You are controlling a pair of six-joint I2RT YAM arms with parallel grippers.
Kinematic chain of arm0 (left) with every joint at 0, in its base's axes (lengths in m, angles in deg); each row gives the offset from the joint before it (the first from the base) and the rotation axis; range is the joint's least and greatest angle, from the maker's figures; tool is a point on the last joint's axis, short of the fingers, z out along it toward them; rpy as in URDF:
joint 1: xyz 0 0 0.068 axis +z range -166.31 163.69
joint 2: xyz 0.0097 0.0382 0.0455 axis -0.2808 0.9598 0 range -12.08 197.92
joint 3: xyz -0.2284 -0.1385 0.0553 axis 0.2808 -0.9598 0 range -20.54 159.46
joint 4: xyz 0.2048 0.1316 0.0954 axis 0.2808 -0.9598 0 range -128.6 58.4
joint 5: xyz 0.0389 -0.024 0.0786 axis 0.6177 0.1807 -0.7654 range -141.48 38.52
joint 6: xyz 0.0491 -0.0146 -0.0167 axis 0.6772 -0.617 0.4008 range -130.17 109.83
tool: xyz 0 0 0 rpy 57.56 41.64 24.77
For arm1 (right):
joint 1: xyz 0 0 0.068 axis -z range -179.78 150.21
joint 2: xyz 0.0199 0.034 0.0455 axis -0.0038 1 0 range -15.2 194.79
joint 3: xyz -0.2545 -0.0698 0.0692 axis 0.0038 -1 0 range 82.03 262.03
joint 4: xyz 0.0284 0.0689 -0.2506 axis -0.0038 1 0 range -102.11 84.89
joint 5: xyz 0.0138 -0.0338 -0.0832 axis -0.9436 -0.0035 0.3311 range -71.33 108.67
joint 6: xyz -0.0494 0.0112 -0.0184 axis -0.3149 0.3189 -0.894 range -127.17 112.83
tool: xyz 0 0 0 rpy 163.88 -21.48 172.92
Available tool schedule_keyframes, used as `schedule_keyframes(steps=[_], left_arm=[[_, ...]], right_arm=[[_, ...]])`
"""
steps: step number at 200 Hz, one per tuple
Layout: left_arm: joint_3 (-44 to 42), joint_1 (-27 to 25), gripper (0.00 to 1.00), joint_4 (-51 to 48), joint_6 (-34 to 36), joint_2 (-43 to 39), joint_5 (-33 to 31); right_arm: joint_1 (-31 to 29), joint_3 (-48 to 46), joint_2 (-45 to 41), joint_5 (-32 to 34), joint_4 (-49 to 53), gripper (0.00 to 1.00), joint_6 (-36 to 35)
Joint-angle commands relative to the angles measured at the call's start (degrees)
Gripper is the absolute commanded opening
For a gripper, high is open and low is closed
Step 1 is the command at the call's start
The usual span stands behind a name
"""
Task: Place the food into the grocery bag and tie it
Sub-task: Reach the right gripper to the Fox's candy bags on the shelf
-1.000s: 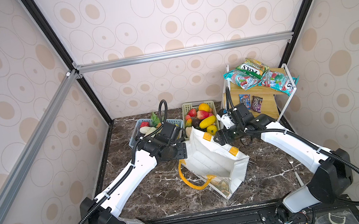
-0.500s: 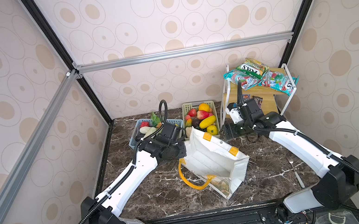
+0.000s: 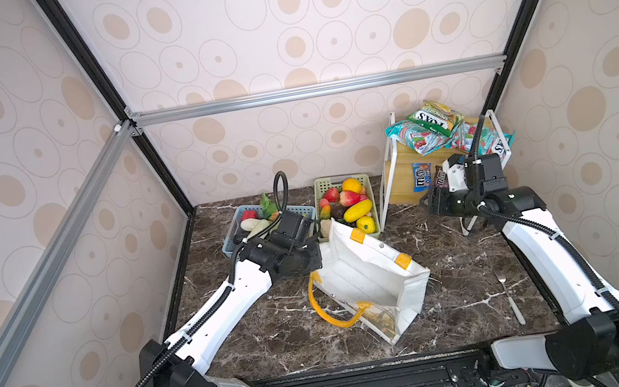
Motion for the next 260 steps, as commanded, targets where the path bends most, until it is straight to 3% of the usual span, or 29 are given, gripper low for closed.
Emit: schedule_keyframes(steps=[1, 33, 67, 125, 225, 260], left_arm=[[1.54, 0.33, 0.00, -0.31, -0.07, -0.20, -0.59], [3.43, 0.42, 0.00, -1.65, 0.83, 1.06, -1.69], [4.21, 0.53, 0.00, -1.90, 1.24, 1.73, -1.78], [5.55, 0.57, 0.00, -2.56, 1.50, 2.37, -2.68], [4.12, 0.62, 0.00, -1.10, 1.41, 0.68, -3.54], [3.47, 0.63, 0.00, -0.36, 1.41, 0.55, -3.22]], right_arm=[[0.03, 6.82, 0.46, -1.85, 4.06, 0.67, -2.56], [0.03, 13.13, 1.65, -3.28, 5.45, 0.66, -2.17], [0.00, 16.52, 3.23, -4.76, 2.06, 0.65, 3.07], [0.03, 14.25, 5.61, -5.62, -11.60, 0.63, 18.10], [0.91, 11.32, 7.99, -3.01, -19.88, 0.63, 28.56], [1.04, 8.93, 7.88, -2.41, -24.81, 0.56, 32.57]])
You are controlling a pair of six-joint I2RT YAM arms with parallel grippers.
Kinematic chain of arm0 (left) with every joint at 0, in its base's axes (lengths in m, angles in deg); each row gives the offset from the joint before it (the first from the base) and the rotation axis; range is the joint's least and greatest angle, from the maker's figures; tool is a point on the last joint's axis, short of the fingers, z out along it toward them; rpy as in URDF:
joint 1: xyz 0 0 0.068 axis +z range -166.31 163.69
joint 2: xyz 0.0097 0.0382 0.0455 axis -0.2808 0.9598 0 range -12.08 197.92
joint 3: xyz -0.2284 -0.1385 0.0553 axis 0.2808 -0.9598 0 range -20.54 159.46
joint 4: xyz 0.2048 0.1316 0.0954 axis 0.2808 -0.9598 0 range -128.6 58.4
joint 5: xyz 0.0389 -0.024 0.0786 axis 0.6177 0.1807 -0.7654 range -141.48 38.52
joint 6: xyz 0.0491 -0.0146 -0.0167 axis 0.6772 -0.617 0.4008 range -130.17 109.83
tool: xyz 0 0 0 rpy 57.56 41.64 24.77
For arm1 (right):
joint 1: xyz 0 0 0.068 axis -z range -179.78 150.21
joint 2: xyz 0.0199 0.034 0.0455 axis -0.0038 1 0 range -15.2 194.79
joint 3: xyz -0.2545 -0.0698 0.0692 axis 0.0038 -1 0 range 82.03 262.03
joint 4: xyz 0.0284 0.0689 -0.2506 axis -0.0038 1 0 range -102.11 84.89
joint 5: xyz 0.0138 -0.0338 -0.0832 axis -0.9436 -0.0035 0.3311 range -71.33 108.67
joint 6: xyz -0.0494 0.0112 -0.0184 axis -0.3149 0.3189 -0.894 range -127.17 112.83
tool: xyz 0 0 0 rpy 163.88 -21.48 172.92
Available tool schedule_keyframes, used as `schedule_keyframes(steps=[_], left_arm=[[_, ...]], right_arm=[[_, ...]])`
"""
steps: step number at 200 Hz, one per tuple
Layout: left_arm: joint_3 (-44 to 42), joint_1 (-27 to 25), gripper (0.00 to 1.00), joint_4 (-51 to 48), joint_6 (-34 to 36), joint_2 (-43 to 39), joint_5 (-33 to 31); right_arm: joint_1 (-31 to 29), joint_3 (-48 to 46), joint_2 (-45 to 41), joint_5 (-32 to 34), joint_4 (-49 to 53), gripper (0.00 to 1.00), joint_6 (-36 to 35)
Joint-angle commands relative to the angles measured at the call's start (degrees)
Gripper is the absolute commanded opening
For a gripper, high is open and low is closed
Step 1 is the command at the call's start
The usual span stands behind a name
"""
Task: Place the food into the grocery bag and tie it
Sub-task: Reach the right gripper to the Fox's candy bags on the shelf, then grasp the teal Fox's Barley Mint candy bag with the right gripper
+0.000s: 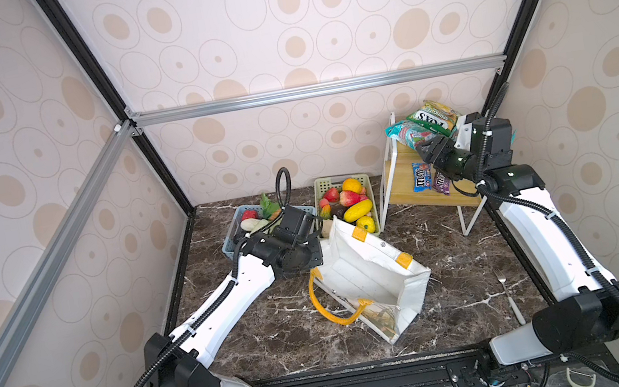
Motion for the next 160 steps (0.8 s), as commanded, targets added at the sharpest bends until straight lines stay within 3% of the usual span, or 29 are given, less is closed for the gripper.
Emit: schedule_keyframes(steps=[1, 76, 131, 160], left_arm=[[0.51, 0.29, 0.00, 1.21, 0.73, -1.72, -1.48], [0.31, 0.27, 0.00, 2.33, 1.26, -1.48, -1.05], [0.14, 0.34, 0.00, 2.42, 0.91, -2.07, -1.19], [0.74, 0.34, 0.00, 2.45, 0.65, -2.10, -1.40]], right_arm=[[0.25, -1.52, 0.12, 1.05, -5.38, 0.55, 4.53], [0.36, -1.07, 1.45, 1.74, -5.83, 0.38, 4.29], [0.42, -0.83, 1.58, 1.76, -5.78, 0.18, 3.90], [0.42, -0.64, 1.22, 1.75, -5.38, 0.14, 3.61]])
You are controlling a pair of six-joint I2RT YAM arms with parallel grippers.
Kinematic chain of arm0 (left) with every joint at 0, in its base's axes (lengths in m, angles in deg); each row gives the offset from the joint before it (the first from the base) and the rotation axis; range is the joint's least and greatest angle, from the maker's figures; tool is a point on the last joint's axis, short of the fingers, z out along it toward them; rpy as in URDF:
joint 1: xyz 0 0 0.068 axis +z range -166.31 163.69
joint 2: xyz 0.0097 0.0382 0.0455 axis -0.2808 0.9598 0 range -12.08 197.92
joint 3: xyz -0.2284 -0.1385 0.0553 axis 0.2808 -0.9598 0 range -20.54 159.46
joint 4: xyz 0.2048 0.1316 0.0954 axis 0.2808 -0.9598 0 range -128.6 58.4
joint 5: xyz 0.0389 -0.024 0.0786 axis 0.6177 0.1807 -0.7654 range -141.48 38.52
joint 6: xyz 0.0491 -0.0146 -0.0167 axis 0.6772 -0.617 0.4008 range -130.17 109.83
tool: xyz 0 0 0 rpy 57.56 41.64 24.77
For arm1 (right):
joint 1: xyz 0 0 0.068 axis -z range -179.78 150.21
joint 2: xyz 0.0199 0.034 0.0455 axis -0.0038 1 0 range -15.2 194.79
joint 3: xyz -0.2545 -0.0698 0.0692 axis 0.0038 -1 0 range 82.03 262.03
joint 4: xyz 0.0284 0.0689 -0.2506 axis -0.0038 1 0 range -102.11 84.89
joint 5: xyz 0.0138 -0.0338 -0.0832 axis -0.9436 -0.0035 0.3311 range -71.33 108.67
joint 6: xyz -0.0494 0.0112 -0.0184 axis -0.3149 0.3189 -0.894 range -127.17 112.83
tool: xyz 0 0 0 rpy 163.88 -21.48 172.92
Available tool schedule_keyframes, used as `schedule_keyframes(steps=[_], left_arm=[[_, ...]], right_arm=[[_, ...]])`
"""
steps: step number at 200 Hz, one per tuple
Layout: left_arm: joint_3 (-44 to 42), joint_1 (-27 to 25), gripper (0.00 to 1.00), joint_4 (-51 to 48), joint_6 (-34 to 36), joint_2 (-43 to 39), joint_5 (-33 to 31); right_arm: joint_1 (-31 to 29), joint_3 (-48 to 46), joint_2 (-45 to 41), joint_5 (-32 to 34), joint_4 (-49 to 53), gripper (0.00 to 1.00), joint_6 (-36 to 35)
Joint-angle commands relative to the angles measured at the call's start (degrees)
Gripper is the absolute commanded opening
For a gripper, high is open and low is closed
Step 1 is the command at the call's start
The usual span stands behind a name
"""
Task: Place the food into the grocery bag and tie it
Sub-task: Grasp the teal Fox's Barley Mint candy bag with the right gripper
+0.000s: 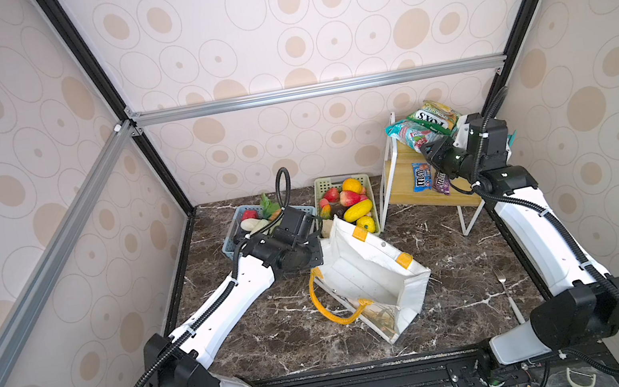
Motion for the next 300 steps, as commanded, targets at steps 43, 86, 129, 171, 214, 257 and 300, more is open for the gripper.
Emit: schedule_keyframes(steps=[43, 86, 129, 171, 214, 257, 300], left_arm=[[1.90, 0.32, 0.00, 1.92, 0.89, -1.51, -2.38], [2.41, 0.30, 0.00, 3.76, 1.21, -0.71, -1.07], [0.28, 0.29, 0.00, 4.37, 1.37, -0.60, -1.41], [-1.27, 0.32, 0.00, 4.95, 1.20, -0.96, -1.15], [-1.07, 0.27, 0.00, 4.95, 1.37, -1.00, -1.17], [-1.94, 0.27, 0.00, 4.99, 1.45, -0.97, -0.62], [-1.50, 0.26, 0.00, 4.57, 2.24, -1.06, -0.46]], right_arm=[[0.46, -0.72, -1.17, -0.65, -1.03, 0.06, -1.15], [0.40, -0.79, -1.77, -4.90, -2.68, 0.00, -4.70], [0.37, -0.57, -3.60, -6.29, -2.30, 0.00, -8.97], [0.38, -0.80, -4.94, -7.73, -2.40, 0.00, -12.27], [0.28, -0.77, -6.35, -10.91, -2.55, 0.00, -13.43], [0.14, -1.28, -7.71, -14.09, -1.76, 0.00, -13.81], [-0.51, -2.86, -9.72, -15.57, -2.03, 0.00, -13.33]])
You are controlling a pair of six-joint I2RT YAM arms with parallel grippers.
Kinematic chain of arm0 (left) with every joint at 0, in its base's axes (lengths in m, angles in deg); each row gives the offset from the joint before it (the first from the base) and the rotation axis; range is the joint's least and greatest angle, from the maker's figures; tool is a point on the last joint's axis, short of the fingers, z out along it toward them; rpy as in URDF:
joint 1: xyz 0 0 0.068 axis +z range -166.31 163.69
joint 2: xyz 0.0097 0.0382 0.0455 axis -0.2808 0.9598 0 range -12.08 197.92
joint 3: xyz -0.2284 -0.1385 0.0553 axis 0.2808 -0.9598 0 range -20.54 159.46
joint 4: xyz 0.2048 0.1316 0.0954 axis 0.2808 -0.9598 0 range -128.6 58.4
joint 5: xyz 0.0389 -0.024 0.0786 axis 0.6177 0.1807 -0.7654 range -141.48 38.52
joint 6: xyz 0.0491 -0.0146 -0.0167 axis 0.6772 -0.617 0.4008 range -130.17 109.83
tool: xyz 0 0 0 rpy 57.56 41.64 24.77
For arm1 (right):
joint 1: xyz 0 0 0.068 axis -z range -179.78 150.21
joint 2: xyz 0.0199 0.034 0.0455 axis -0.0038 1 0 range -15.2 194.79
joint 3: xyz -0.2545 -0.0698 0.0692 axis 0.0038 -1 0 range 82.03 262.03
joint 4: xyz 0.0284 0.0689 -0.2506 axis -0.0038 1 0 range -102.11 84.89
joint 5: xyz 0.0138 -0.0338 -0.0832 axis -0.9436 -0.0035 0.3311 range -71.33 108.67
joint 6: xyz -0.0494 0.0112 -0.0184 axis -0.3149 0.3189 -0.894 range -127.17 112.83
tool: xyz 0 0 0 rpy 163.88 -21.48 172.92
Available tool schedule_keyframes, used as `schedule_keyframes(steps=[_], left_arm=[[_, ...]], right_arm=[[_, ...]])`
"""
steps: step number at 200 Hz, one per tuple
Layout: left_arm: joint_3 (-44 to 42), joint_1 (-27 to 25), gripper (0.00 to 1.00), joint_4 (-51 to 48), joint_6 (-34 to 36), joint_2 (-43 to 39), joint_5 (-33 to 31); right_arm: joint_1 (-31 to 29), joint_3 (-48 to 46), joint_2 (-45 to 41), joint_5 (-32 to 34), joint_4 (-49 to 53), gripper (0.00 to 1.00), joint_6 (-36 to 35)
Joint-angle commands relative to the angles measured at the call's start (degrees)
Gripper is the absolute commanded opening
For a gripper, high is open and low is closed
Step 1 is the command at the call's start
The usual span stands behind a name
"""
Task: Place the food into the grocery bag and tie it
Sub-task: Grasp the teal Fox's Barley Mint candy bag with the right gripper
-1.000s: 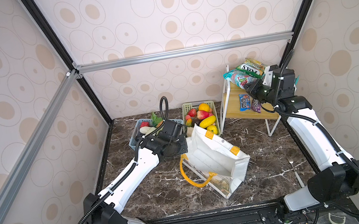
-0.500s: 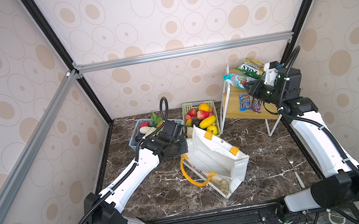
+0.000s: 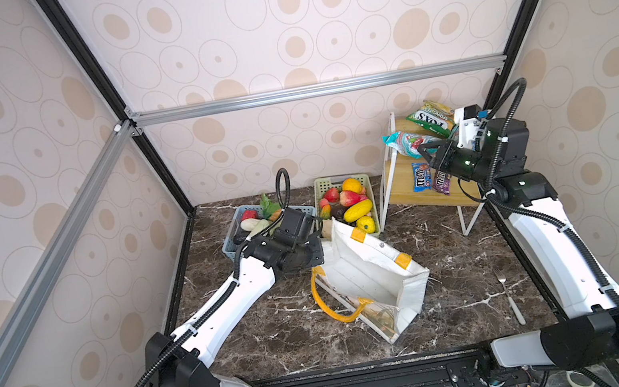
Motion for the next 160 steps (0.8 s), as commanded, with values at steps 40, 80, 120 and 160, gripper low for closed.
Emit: schedule_keyframes(steps=[40, 80, 120, 160], left_arm=[[1.34, 0.28, 0.00, -0.09, 1.92, -0.94, -0.47], [2.13, 0.28, 0.00, -0.50, 1.88, -0.67, -0.77], [2.67, 0.26, 0.00, -0.57, 1.66, -0.23, -0.90], [3.34, 0.30, 0.00, -1.11, 1.66, 0.29, -1.17]], right_arm=[[-1.71, -1.09, -4.04, -2.92, -1.49, 0.00, -0.10], [-2.46, -0.74, -4.98, -3.30, -1.22, 0.00, -0.31], [-2.88, -0.48, -6.00, -2.70, -0.58, 0.00, -0.27], [-3.28, 0.92, -6.11, -4.97, 0.75, 0.00, -0.27]])
